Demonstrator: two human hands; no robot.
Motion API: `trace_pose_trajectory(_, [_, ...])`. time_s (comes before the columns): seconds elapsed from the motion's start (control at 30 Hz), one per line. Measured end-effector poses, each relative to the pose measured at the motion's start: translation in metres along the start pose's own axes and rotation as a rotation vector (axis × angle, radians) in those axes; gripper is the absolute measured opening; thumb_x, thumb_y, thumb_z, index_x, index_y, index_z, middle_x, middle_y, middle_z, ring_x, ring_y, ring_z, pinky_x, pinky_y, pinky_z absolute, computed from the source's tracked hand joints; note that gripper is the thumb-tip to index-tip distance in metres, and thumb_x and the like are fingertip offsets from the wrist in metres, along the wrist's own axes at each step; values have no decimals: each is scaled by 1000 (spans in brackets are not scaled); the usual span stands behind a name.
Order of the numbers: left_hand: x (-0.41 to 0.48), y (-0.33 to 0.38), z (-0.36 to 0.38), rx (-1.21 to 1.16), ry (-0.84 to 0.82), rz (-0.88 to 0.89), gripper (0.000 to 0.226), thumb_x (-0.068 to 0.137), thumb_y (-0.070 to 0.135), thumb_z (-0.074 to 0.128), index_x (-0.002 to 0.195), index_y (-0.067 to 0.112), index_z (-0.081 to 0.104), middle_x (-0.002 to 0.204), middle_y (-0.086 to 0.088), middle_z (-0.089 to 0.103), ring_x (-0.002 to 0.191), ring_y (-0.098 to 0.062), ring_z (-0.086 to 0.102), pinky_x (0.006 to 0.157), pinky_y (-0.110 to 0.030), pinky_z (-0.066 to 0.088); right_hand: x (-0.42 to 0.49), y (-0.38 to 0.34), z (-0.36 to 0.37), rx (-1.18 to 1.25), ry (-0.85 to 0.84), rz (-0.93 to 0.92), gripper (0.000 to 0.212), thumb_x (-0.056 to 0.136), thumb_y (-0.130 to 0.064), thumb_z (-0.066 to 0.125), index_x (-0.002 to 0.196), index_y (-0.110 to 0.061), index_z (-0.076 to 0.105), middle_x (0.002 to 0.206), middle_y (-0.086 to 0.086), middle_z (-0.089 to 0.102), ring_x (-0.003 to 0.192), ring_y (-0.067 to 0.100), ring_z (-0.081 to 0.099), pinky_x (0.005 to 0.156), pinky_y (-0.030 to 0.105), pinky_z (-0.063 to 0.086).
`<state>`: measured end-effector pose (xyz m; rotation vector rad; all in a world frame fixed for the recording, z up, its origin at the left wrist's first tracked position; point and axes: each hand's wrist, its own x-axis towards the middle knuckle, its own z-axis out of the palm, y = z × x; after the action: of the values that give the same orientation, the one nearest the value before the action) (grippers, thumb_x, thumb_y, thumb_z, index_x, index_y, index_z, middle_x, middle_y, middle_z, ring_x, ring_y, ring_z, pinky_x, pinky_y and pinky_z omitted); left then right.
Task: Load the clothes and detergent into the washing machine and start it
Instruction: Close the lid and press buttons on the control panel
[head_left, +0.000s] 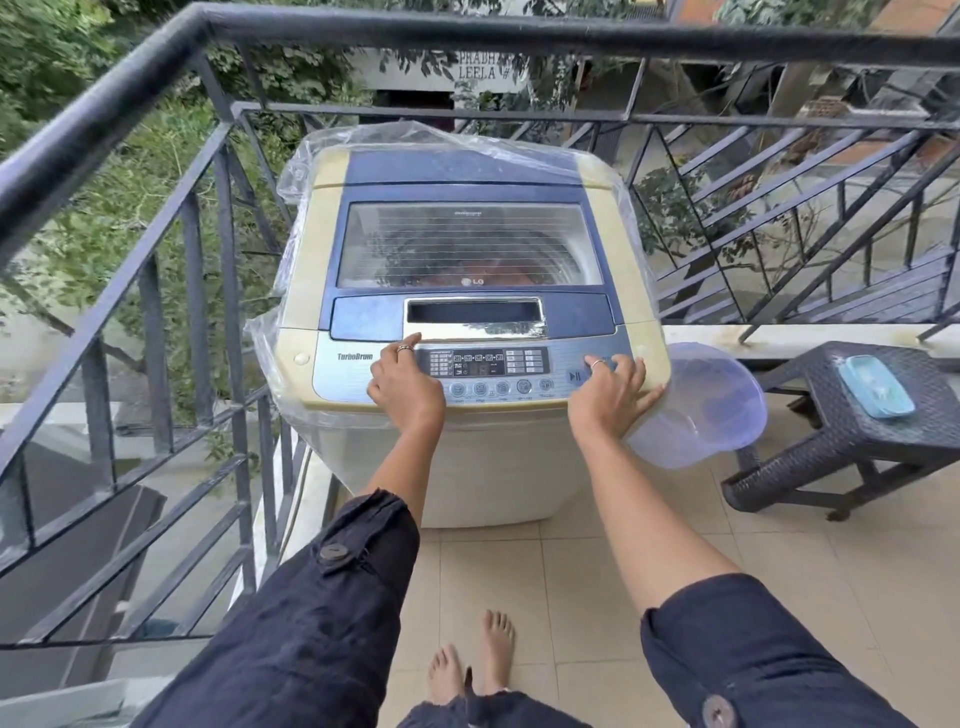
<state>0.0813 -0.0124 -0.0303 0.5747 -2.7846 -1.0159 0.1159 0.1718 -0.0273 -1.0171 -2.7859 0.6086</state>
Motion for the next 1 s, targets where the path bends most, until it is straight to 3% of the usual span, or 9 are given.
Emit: trace_pose_trajectory(1.0, [2,-3,-9,-15,-30,38,60,82,-9,47,133,24,50,135,2,49,126,-21,40,105,-36,29,-12,-7,4,93,38,-33,49,82,3,52,123,-24,60,137,0,45,142,20,22,115,54,3])
